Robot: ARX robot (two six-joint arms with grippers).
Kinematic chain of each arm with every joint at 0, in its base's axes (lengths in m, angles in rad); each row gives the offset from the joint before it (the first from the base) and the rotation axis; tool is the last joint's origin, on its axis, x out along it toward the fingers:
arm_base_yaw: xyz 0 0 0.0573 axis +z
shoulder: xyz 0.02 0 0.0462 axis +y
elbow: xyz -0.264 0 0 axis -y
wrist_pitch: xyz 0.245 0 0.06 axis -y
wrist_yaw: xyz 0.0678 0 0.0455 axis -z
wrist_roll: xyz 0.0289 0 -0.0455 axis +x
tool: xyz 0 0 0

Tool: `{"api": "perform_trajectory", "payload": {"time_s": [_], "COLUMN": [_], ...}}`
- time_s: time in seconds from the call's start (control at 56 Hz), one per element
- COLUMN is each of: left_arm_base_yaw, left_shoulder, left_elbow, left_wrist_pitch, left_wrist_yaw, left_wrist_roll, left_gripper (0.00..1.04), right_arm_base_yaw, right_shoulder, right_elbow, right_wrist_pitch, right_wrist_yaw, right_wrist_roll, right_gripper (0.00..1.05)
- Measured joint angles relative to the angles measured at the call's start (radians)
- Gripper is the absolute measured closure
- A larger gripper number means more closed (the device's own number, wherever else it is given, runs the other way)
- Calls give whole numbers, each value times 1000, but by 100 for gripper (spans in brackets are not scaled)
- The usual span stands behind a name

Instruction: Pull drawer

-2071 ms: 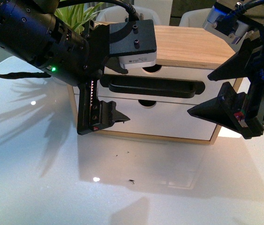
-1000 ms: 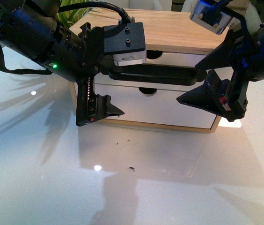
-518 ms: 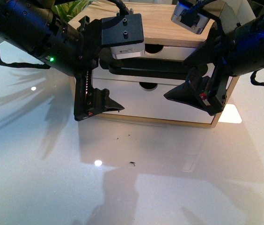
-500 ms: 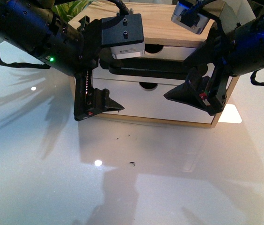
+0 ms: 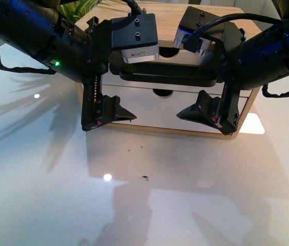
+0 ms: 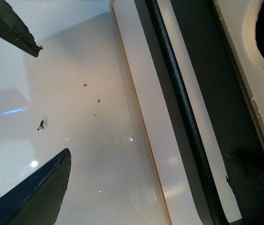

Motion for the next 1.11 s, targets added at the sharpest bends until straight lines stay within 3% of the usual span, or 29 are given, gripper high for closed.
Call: {"api": "perform_trajectory", "payload": {"time_s": [0.464, 1.107], "left_arm_base_yaw": [-6, -29], "left_shoulder": [-41, -235], "left_elbow": [1, -185], "left_wrist_pitch": [-204, -365], "left_wrist_yaw": [-5, -8], "left_wrist_roll": [122, 260], "left_gripper": [7, 7], "right_arm_base_yaw": [-7, 29], "right_shoulder": [-35, -222], "right_elbow": [4, -166], "right_wrist_pitch": [-235, -375], "right_wrist_yaw": [-85, -155], "right_wrist_roll": [-114, -100], "right_gripper": [9, 9]}}
